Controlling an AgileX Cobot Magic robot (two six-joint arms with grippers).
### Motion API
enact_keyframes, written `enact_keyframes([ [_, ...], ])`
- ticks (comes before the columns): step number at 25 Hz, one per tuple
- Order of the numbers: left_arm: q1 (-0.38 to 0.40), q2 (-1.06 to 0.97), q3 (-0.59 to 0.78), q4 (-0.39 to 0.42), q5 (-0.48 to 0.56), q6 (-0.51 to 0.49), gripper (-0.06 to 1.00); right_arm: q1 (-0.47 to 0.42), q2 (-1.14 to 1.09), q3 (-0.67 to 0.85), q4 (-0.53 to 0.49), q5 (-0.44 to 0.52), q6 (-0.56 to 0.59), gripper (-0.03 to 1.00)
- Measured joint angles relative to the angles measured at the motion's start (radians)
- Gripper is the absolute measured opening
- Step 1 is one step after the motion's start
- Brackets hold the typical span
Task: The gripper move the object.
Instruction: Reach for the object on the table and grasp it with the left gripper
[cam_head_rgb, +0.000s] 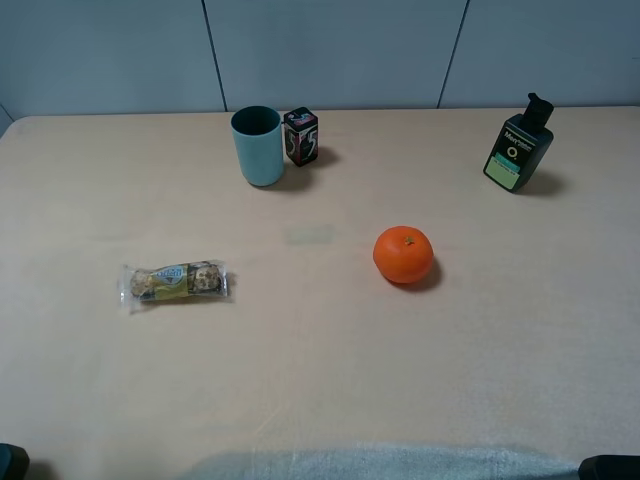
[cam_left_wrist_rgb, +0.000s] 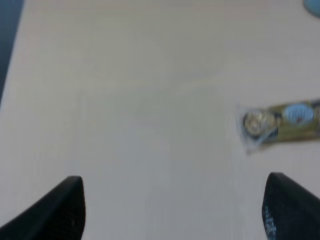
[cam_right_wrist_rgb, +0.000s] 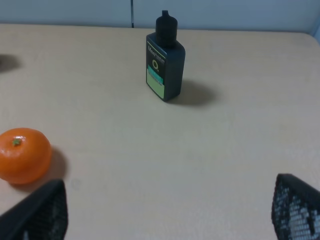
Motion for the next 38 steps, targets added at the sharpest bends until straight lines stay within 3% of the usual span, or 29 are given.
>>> enact_keyframes([
  [15,0.000,0.730,-0.329,-0.002,-0.010,0.000,0.72,0.000,0.000,0.000,0.000,0.000,0.000,0.62],
  [27,0.000,1.094,-0.373,-0.002,-0.087,0.042,0.72,0.000,0.000,0.000,0.000,0.000,0.000,0.62],
  [32,-0.029,1.189,-0.373,0.003,-0.111,0.127,0.72,0.000,0.000,0.000,0.000,0.000,0.000,0.62],
  [38,-0.129,1.245,-0.373,0.003,-0.140,0.366,0.72,0.000,0.000,0.000,0.000,0.000,0.000,0.62],
])
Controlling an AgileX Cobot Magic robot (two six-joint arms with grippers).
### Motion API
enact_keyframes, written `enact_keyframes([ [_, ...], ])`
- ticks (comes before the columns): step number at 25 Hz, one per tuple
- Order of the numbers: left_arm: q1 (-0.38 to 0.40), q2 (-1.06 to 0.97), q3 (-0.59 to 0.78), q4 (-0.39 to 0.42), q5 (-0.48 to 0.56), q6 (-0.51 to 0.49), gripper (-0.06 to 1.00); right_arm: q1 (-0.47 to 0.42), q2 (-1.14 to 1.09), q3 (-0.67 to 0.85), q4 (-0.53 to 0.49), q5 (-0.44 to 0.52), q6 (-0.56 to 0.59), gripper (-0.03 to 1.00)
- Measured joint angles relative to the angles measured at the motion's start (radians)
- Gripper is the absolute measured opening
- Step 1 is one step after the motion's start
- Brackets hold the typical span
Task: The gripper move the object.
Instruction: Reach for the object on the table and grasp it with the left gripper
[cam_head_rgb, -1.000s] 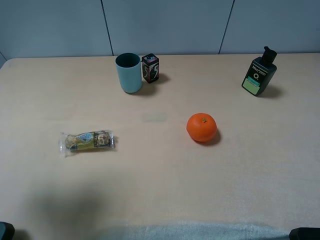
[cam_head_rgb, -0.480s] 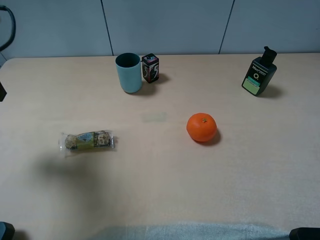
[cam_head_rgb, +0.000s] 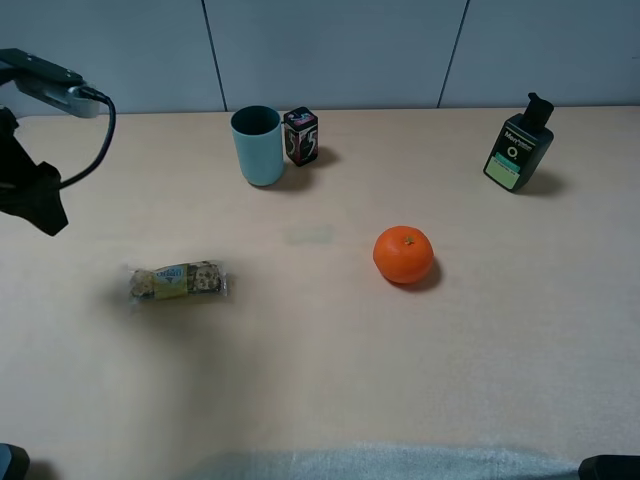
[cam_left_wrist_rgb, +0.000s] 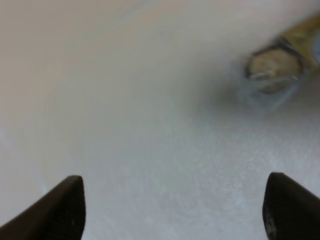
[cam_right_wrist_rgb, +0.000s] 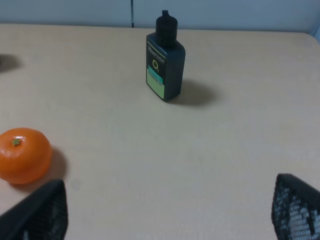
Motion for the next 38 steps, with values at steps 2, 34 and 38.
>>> enact_keyframes([
  [2,-0.044,0.012,-0.004,0.001,-0.007,0.098,0.72,0.000,0.000,0.000,0.000,0.000,0.000,0.62],
  [34,-0.376,0.422,-0.039,0.006,-0.175,0.486,0.72,0.000,0.000,0.000,0.003,0.000,0.000,0.62],
  [38,-0.403,0.482,-0.073,0.004,-0.187,0.486,0.72,0.000,0.000,0.000,0.003,0.000,0.000,0.62],
])
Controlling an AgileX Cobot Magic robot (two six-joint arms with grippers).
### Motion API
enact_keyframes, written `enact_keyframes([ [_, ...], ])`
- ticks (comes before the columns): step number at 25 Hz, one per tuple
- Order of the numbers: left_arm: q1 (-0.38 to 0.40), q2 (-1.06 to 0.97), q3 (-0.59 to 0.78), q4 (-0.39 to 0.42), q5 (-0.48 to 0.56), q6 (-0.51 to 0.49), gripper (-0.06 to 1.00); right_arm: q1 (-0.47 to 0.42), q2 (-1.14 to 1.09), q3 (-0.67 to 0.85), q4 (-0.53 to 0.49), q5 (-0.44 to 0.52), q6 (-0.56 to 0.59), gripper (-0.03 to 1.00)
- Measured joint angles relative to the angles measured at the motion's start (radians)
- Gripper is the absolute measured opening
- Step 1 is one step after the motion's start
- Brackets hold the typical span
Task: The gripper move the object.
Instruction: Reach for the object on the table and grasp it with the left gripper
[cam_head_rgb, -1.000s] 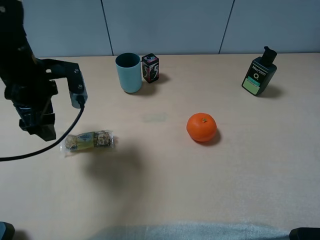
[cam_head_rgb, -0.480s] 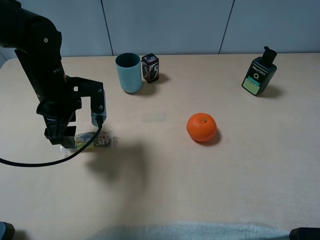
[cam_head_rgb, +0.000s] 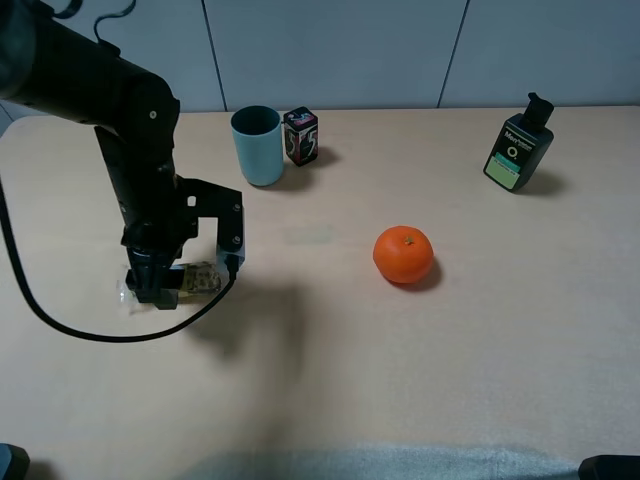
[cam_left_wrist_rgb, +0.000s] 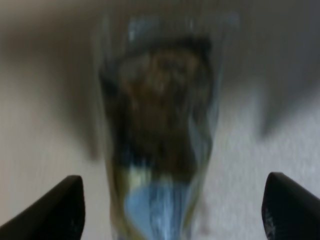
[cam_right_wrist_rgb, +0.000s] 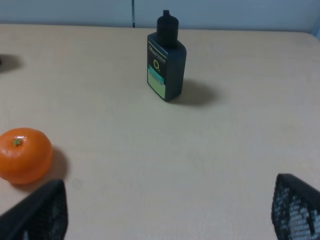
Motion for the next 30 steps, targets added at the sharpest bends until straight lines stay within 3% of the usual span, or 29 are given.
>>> enact_keyframes([
  [16,-0.019,0.035,-0.021,-0.003,-0.023,0.000,0.71,0.000,0.000,0.000,0.000,0.000,0.000,0.62],
  [30,-0.019,0.035,-0.021,-0.003,0.002,0.000,0.43,0.000,0.000,0.000,0.000,0.000,0.000,0.62],
])
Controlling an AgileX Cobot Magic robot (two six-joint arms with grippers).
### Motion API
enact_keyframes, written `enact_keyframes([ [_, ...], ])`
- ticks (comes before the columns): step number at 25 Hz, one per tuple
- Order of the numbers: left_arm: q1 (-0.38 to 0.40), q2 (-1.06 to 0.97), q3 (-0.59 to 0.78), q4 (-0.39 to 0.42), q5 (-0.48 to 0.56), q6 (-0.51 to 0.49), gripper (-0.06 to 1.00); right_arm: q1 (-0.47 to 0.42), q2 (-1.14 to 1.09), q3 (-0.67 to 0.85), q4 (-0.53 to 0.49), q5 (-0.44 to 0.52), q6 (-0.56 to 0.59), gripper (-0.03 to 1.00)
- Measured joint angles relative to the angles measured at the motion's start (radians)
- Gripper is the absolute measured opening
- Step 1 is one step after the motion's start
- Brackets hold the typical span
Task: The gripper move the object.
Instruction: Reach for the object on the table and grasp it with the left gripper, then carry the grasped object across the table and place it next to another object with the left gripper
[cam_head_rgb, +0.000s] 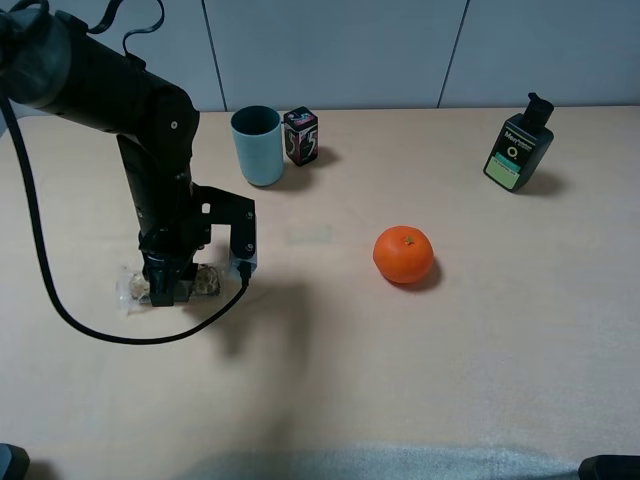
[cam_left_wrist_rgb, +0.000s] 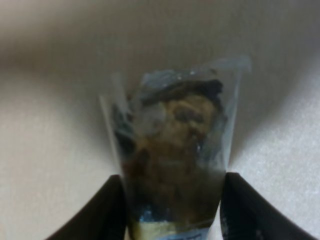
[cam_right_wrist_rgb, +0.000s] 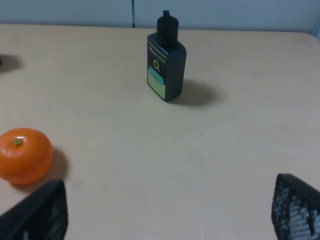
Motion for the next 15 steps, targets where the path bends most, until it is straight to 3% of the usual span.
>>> enact_keyframes([
  [7,0.000,0.000,0.000,0.000,0.014,0.000,0.31,0.000,0.000,0.000,0.000,0.000,0.000,0.62],
  [15,-0.001,0.025,-0.007,0.000,0.020,0.000,0.29,0.000,0.000,0.000,0.000,0.000,0.000,0.62],
])
